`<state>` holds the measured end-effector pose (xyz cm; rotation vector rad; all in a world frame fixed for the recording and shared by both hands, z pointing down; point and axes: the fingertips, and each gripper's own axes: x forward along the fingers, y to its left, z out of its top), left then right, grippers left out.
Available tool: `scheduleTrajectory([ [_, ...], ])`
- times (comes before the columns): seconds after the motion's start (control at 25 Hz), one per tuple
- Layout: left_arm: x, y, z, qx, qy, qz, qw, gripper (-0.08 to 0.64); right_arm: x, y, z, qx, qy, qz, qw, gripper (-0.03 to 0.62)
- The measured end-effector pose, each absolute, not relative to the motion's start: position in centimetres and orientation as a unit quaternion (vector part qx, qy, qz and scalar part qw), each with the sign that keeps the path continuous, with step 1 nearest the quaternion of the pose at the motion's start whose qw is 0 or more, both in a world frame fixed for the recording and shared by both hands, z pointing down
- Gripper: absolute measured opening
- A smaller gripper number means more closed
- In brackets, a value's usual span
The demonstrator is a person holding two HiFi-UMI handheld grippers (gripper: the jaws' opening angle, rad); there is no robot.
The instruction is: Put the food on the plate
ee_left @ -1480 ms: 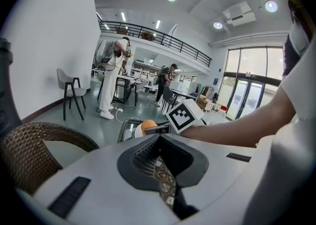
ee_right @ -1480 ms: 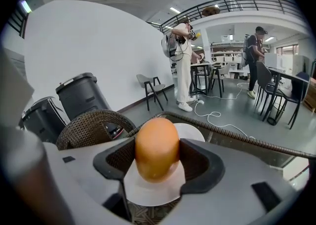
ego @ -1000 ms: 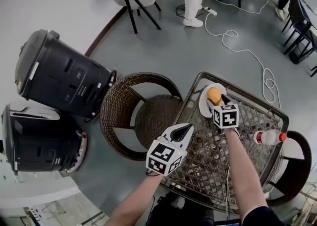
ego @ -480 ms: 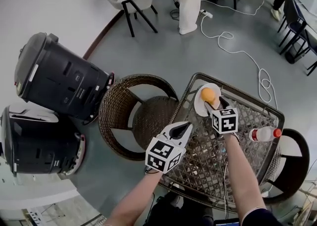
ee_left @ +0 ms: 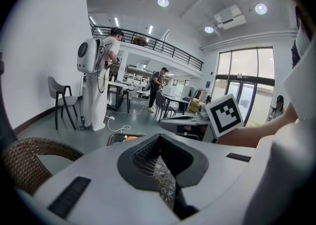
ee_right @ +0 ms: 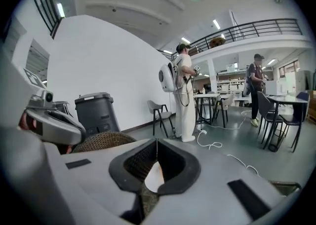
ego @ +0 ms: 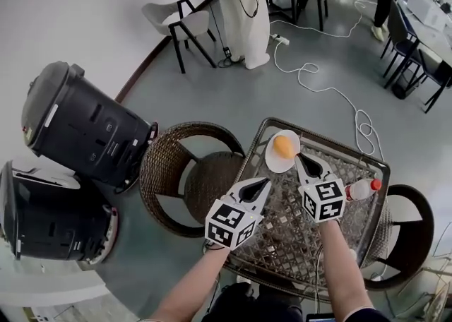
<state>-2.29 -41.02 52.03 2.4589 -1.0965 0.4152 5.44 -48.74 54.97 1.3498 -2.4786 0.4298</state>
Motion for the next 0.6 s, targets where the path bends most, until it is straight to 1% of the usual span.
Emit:
scheduleTrajectory([
  [0.04,-2.1,-40.9,51.5,0.885,-0.393,0.146,0.205,0.008,5.5,-48.3,53.9,0.468,-0.862,0.143,0.133,0.006],
  [0.4,-0.6,-40.2,46.0,0.898,-0.387,0.112,0.176,0.008,4.9,-44.1,45.2,0.442,-0.889,0.109,0.037,0.005],
  [0.6,-0.6,-39.4,43.9,0.904,-0.382,0.101,0.165,0.008,4.6,-42.4,42.4,0.435,-0.896,0.088,0.014,0.005],
])
